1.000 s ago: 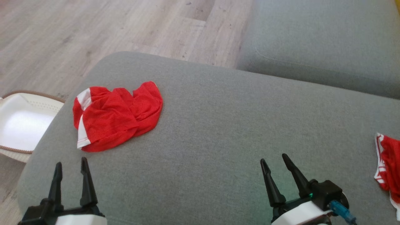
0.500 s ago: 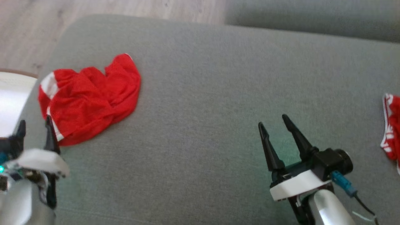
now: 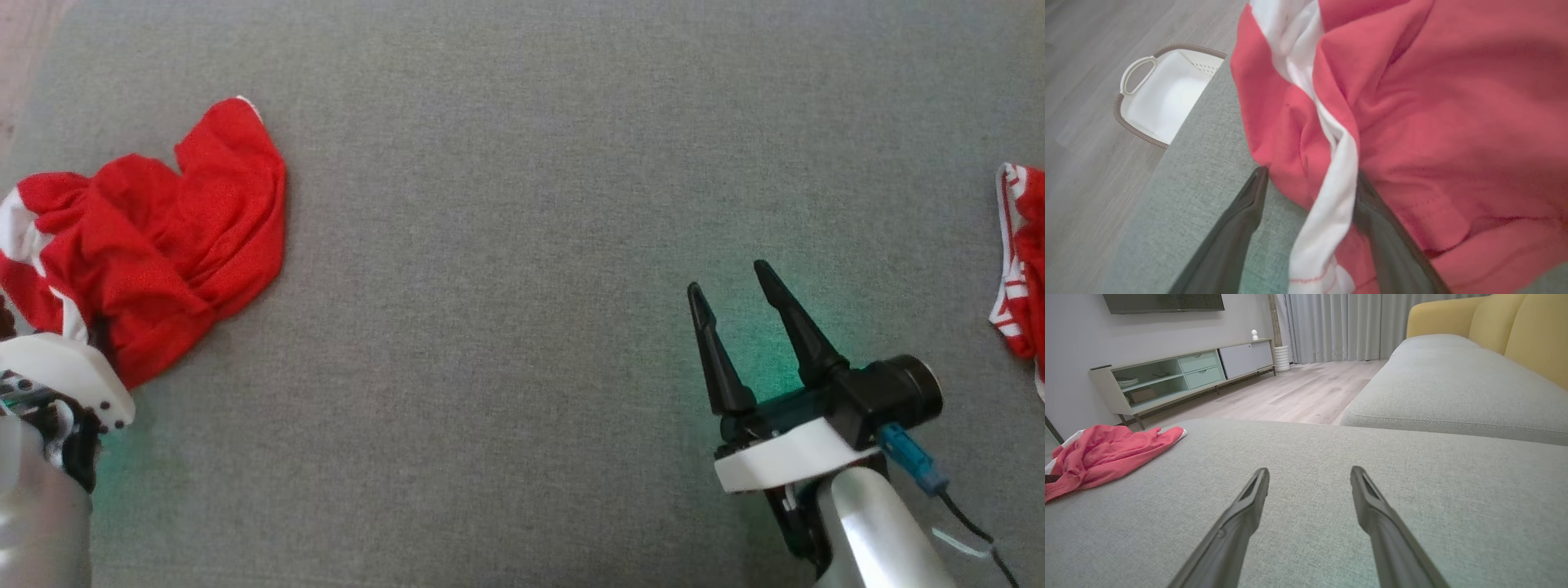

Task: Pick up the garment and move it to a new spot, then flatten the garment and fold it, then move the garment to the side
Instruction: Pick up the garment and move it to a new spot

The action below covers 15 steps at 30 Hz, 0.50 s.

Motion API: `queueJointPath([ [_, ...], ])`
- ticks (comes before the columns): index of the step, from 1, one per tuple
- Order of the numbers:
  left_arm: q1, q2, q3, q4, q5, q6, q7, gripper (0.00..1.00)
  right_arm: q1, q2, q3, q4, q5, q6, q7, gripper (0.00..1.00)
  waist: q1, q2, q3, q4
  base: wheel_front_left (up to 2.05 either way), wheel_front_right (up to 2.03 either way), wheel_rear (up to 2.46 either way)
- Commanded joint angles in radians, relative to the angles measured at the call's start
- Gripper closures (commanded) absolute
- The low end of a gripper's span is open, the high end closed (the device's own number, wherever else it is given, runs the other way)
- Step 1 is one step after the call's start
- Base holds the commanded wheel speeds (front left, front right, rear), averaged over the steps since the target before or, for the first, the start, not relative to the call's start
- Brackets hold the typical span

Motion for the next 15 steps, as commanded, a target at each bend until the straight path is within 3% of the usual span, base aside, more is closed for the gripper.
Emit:
queueJointPath([
  [1, -0.032, 0.067, 0.037, 0.017, -0.015, 0.003, 0.007, 0.0, -0.037, -0.002, 0.02, -0.04, -0.011, 0.007, -0.011, 0.0, -0.0001, 0.0, 0.011, -0.008, 0.0, 0.0, 0.0],
  [3, -0.048, 0.066, 0.037, 0.05, -0.028, 0.0, 0.014, 0.0, -0.04, -0.002, 0.015, -0.043, -0.013, 0.007, -0.011, 0.0, -0.0001, 0.0, 0.015, -0.011, 0.0, 0.0, 0.0],
  [4, -0.054, 0.067, 0.035, 0.062, -0.034, -0.001, 0.015, 0.62, -0.041, -0.002, 0.013, -0.044, -0.014, 0.007, -0.011, 0.0, -0.0001, 0.0, 0.016, -0.011, 0.0, 0.0, 0.0],
  [5, -0.059, 0.067, 0.032, 0.072, -0.036, -0.002, 0.012, 1.0, -0.041, -0.002, 0.011, -0.044, -0.015, 0.007, -0.011, 0.0, -0.0001, 0.0, 0.016, -0.012, 0.0, 0.0, 0.0],
  [10, -0.08, 0.06, 0.0, 0.081, -0.052, -0.006, -0.046, 1.0, -0.037, -0.002, 0.007, -0.039, -0.012, 0.007, -0.011, 0.0, -0.0001, 0.0, -0.004, -0.014, 0.0, 0.0, 0.0],
  [15, -0.084, 0.018, -0.09, 0.003, -0.125, -0.007, -0.116, 1.0, -0.034, -0.002, 0.013, -0.035, 0.009, 0.007, -0.011, 0.0, -0.0001, 0.0, -0.05, -0.024, 0.0, 0.0, 0.0],
])
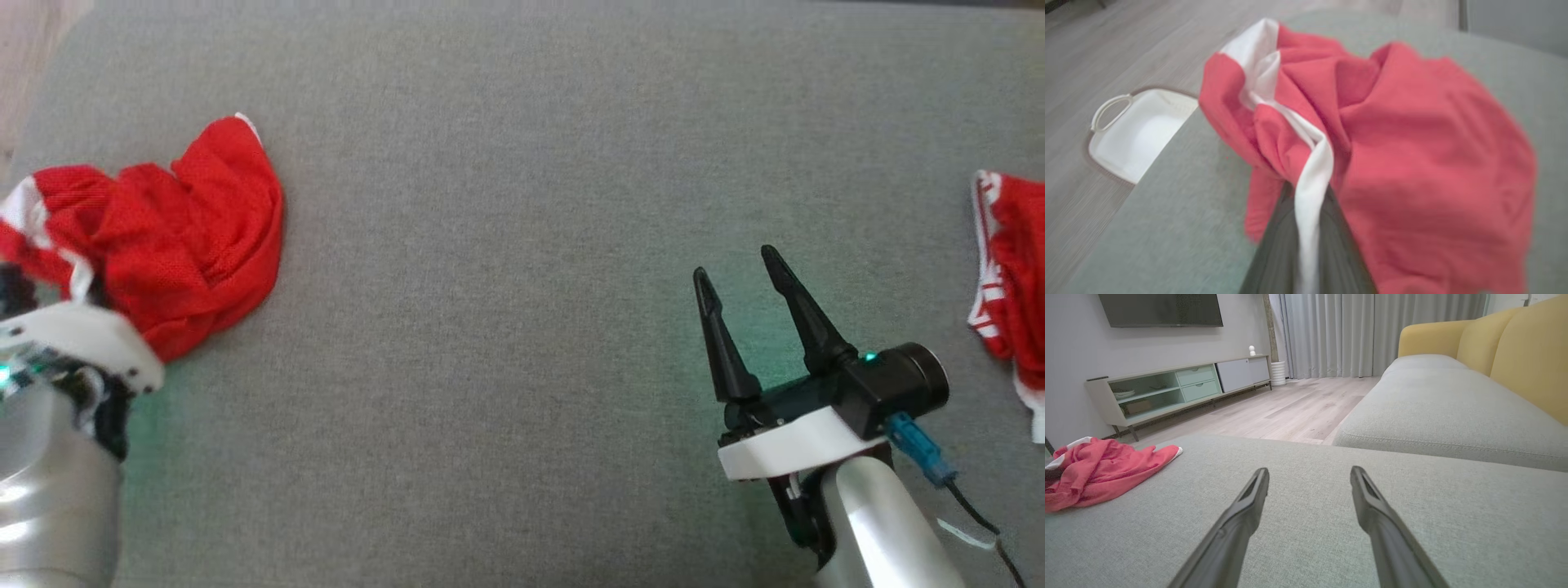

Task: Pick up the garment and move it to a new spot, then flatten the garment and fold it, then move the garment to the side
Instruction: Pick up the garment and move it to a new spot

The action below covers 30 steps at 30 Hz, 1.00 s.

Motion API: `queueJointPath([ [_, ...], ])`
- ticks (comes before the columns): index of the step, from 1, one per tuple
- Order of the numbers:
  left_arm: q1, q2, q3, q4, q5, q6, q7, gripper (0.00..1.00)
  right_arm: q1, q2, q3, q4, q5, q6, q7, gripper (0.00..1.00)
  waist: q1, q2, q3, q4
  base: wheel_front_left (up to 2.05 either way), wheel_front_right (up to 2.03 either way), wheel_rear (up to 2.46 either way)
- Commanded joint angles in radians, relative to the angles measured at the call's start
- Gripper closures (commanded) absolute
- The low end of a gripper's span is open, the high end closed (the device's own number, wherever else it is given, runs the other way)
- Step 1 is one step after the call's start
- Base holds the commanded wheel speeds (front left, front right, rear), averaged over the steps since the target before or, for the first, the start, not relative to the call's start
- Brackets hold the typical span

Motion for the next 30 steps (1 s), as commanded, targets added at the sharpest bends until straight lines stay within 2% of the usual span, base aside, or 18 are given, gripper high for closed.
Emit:
queueJointPath([
  [1, -0.016, 0.032, -0.022, -0.073, -0.038, 0.002, -0.026, 1.0, -0.01, -0.002, 0.025, -0.026, 0.013, 0.007, -0.011, 0.0, 0.0, 0.0, -0.03, -0.009, 0.0, 0.0, 0.0],
  [11, 0.068, -0.023, -0.299, -0.45, -0.285, 0.002, -0.04, 1.0, 0.02, -0.002, 0.027, -0.014, 0.055, 0.007, -0.011, 0.0, 0.0, 0.0, -0.121, -0.062, 0.0, 0.0, 0.0],
  [15, 0.096, -0.056, -0.364, -0.544, -0.321, 0.002, -0.036, 1.0, 0.025, -0.002, 0.03, -0.013, 0.065, 0.007, -0.011, 0.0, 0.0, 0.0, -0.137, -0.087, 0.0, 0.0, 0.0],
  [20, 0.126, -0.138, -0.439, -0.642, -0.339, 0.002, -0.042, 1.0, 0.026, -0.002, 0.034, -0.013, 0.077, 0.007, -0.011, 0.0, 0.0, 0.0, -0.15, -0.134, 0.0, 0.0, 0.0],
  [26, 0.147, -0.23, -0.513, -0.682, -0.322, 0.021, -0.068, 1.0, 0.022, -0.002, 0.048, -0.01, 0.089, 0.007, -0.011, 0.0, 0.0, 0.0, -0.148, -0.194, 0.0, 0.0, 0.0],
  [30, 0.147, -0.26, -0.565, -0.689, -0.326, 0.045, -0.097, 1.0, 0.018, -0.002, 0.059, -0.01, 0.096, 0.007, -0.011, 0.0, 0.0, 0.0, -0.147, -0.232, 0.0, 0.0, 0.0],
])
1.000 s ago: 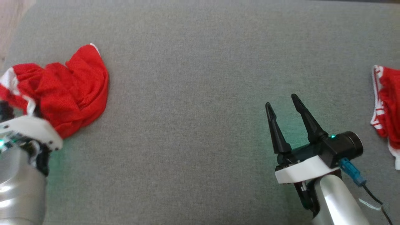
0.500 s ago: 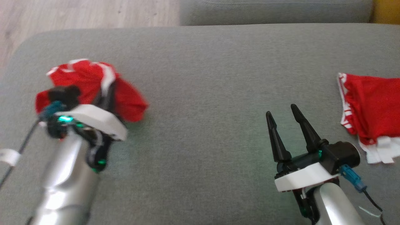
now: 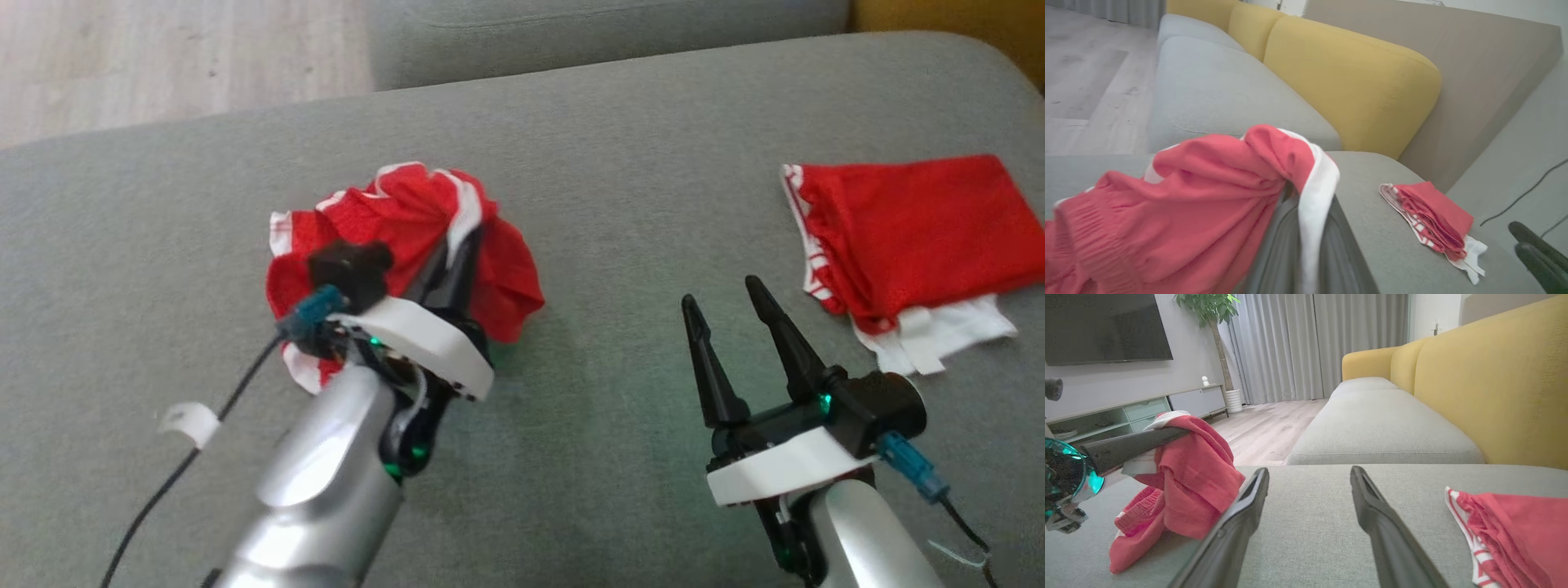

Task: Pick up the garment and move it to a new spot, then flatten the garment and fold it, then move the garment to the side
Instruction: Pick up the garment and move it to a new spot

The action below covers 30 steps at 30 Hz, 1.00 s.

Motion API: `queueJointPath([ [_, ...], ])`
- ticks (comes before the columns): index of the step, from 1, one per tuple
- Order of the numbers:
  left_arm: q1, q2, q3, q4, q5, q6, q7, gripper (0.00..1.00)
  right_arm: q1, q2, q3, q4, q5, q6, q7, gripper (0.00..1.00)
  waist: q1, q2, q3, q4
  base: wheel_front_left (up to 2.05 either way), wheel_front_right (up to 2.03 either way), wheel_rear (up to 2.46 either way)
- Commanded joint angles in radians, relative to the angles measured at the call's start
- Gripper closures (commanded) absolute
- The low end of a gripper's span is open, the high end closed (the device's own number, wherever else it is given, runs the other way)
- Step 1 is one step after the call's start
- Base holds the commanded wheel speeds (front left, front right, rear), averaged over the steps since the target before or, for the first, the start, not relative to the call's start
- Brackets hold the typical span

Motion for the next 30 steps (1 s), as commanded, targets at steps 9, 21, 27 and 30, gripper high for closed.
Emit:
queueJointPath([
  [9, -0.037, -0.002, -0.191, -0.098, -0.089, 0.065, -0.081, 0.0, -0.014, -0.002, 0.024, -0.023, 0.013, 0.007, -0.01, 0.0, 0.0, 0.0, -0.012, -0.056, 0.0, 0.0, 0.0],
  [21, -0.006, 0.069, -0.16, -0.039, -0.091, 0.128, -0.204, 0.0, 0.01, -0.002, -0.027, -0.023, 0.003, 0.007, -0.01, 0.0, 0.0, 0.0, -0.042, 0.042, 0.0, 0.0, 0.0],
  [27, 0.115, 0.18, -0.063, -0.093, -0.052, 0.145, -0.224, 0.0, 0.037, -0.002, -0.036, -0.012, -0.003, 0.007, -0.01, 0.0, 0.0, 0.0, -0.074, 0.088, 0.0, 0.0, 0.0],
  [30, 0.219, 0.212, 0.011, -0.151, -0.013, 0.158, -0.225, 0.0, 0.045, -0.002, -0.039, -0.008, -0.002, 0.007, -0.01, 0.0, 0.0, 0.0, -0.088, 0.099, 0.0, 0.0, 0.0],
])
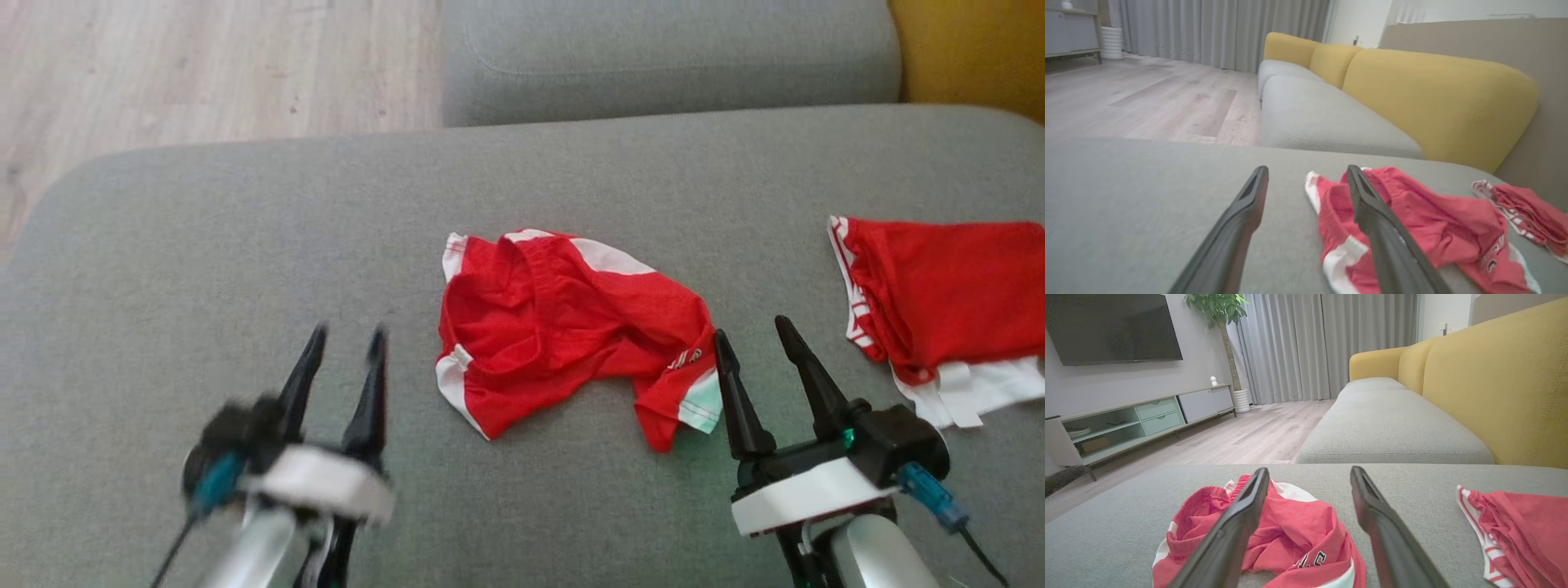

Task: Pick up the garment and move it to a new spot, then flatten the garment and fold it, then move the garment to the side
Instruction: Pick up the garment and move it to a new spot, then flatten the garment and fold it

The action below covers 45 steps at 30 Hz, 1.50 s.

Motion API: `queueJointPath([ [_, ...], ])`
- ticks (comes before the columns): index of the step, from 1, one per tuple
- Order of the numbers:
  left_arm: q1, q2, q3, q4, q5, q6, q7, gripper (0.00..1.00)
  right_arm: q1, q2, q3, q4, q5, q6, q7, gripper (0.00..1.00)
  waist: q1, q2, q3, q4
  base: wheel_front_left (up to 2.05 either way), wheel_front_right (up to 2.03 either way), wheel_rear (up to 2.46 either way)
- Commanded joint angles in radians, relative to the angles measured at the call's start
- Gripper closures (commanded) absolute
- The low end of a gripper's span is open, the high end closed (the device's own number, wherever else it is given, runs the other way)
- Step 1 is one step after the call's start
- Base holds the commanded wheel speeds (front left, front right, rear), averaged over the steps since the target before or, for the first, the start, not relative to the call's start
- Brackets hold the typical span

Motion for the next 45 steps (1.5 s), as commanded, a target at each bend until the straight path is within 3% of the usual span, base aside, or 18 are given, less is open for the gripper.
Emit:
queueJointPath([
  [1, 0.006, 0.027, 0.059, -0.047, 0.027, 0.013, -0.012, 0.0, -0.022, -0.002, 0.018, -0.028, -0.005, 0.007, -0.009, 0.0, 0.0, -0.0001, -0.011, 0.009, 0.0, 0.0, 0.0],
  [5, 0.131, 0.014, 0.14, -0.097, 0.077, 0.018, -0.012, 0.0, -0.016, -0.002, 0.009, -0.028, -0.003, 0.007, -0.009, 0.0, 0.0, -0.0001, -0.02, 0.023, 0.0, 0.0, 0.0],
  [9, 0.192, -0.024, 0.196, -0.123, 0.125, -0.004, -0.012, 0.0, -0.008, -0.002, 0.001, -0.027, -0.009, 0.007, -0.009, 0.0, 0.0, -0.0001, -0.021, 0.039, 0.0, 0.0, 0.0],
  [14, 0.189, -0.079, 0.231, -0.12, 0.19, -0.055, -0.012, 0.0, -0.036, -0.002, -0.006, -0.025, -0.042, 0.007, -0.009, 0.0, 0.0, -0.0001, 0.0, 0.08, 0.0, 0.0, 0.0],
  [20, 0.156, -0.126, 0.249, -0.093, 0.236, -0.102, -0.012, 0.0, -0.174, -0.002, 0.039, 0.023, -0.102, 0.007, -0.001, 0.0, 0.0, -0.0001, 0.055, 0.152, 0.0, 0.0, 0.0],
  [26, 0.139, -0.163, 0.261, -0.061, 0.26, -0.133, -0.012, 0.0, -0.377, -0.034, 0.095, 0.206, -0.099, 0.007, 0.113, 0.0, 0.0, -0.0001, 0.102, 0.233, 0.0, 0.0, 0.0],
  [33, 0.123, -0.186, 0.268, -0.038, 0.273, -0.156, -0.012, 0.0, -0.538, -0.063, 0.07, 0.504, -0.045, 0.007, 0.252, 0.0, 0.0, -0.0001, 0.131, 0.313, 0.0, 0.0, 0.0],
  [40, 0.125, -0.192, 0.277, -0.033, 0.277, -0.166, -0.012, 0.0, -0.593, -0.06, 0.11, 0.669, 0.013, 0.007, 0.292, 0.0, 0.0, -0.0001, 0.135, 0.328, 0.0, 0.0, 0.0],
  [41, 0.126, -0.192, 0.28, -0.032, 0.279, -0.166, -0.012, 0.0, -0.601, -0.06, 0.117, 0.681, 0.024, 0.007, 0.283, 1.0, 0.0, -0.0001, 0.134, 0.326, 0.0, 0.0, 0.0],
  [45, 0.126, -0.193, 0.29, -0.026, 0.285, -0.169, -0.012, 0.0, -0.632, -0.056, 0.131, 0.709, 0.065, 0.007, 0.21, 1.0, 0.0, -0.0001, 0.121, 0.302, 0.0, 0.0, 0.0],
])
